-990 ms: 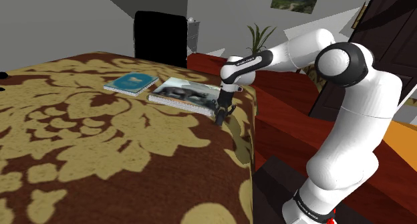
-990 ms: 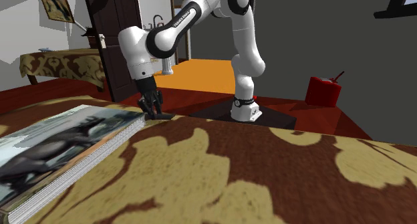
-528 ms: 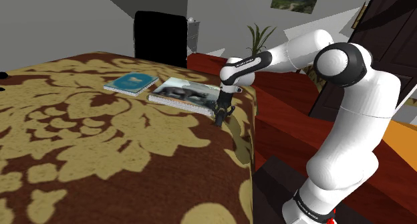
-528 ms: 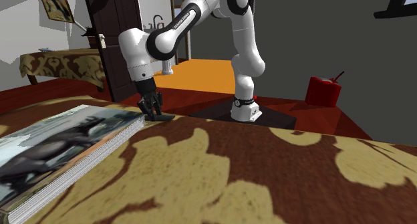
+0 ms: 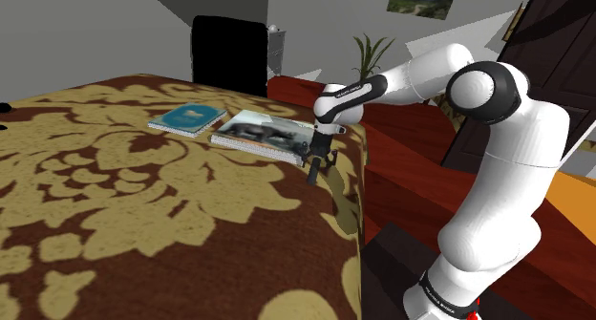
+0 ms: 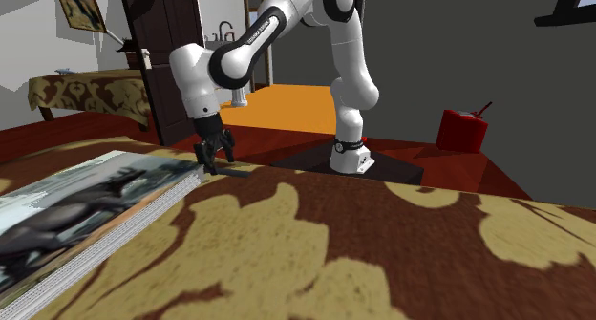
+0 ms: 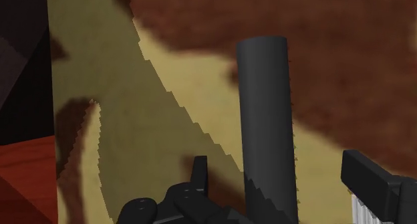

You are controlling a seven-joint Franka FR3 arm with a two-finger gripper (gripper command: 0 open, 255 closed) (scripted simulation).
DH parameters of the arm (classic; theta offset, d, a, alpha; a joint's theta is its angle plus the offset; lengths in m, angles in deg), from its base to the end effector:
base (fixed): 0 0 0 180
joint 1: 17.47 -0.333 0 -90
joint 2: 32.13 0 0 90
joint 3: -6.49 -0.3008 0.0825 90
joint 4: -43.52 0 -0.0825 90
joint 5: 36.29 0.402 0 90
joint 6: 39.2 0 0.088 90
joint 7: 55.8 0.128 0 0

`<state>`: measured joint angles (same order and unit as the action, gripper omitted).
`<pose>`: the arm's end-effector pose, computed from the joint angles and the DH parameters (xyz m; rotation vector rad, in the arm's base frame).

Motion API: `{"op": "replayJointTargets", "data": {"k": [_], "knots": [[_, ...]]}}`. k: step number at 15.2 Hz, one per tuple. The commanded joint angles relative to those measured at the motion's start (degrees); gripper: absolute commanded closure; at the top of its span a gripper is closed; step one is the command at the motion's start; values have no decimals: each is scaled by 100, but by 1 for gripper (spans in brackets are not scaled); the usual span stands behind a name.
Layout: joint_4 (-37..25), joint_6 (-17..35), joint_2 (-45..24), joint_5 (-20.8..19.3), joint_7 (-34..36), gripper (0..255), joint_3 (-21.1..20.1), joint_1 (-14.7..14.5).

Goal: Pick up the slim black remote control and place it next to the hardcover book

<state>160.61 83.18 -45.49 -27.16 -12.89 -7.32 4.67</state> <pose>0.5746 -0.0747 0.2745 -2.6332 1.4241 0.2776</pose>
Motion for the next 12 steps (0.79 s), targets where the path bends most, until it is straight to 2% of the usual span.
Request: {"op": "replayJointTargets", "data": {"k": [1, 4, 12], "knots": [[-82, -166, 93, 9, -4, 0, 2, 17], [-407, -678, 275, 8, -9, 0, 28, 72], [-407, -678, 275, 8, -9, 0, 28, 72]]}}
